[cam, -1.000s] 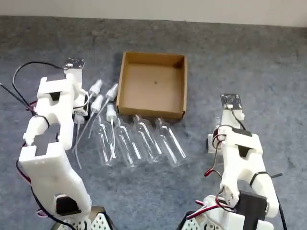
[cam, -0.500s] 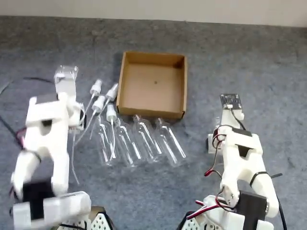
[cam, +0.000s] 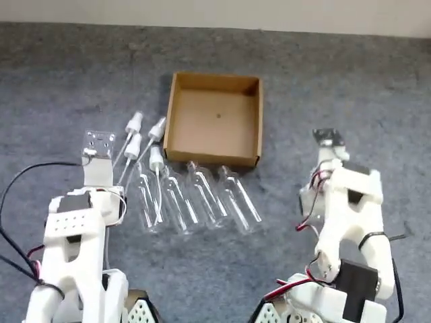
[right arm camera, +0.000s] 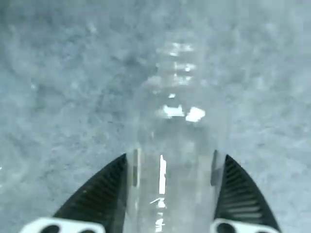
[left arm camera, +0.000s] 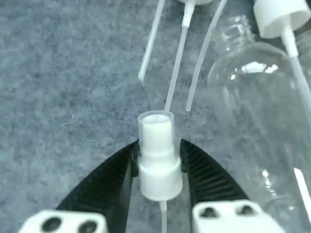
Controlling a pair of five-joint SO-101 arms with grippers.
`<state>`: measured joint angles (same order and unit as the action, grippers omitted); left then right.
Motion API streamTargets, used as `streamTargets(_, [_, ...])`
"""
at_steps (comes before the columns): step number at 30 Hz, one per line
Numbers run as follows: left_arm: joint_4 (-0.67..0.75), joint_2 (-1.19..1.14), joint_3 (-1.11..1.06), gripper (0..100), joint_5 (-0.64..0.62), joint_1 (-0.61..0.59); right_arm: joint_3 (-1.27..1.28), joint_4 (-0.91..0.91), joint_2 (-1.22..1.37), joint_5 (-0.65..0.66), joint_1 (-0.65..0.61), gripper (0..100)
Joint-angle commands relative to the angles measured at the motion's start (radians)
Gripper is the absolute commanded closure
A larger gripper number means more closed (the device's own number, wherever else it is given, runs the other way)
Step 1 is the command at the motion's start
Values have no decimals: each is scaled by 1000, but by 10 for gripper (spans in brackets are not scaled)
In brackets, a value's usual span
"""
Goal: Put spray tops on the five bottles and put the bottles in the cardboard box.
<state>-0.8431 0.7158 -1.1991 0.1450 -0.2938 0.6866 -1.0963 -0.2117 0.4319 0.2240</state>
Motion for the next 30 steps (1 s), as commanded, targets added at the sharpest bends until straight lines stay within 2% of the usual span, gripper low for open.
streamTargets(1, [21, 30, -4, 995, 15, 28, -183, -114, -21, -6, 12, 799])
streamTargets(9, [21, 30, -5, 995, 17, 28, -263, -191, -19, -25, 18, 793])
streamTargets(12, [21, 30, -7, 995, 17, 31, -262, -199, -19, -20, 18, 732])
streamTargets(15, [23, 30, -19, 995, 18, 59, -262, -239, -19, 51, 19, 683])
streamTargets(25, [23, 35, -28, 995, 20, 76, -272, -245, -19, 100, 87, 683])
streamTargets(30, [23, 35, -30, 995, 20, 76, -309, -206, 12, 109, 42, 683])
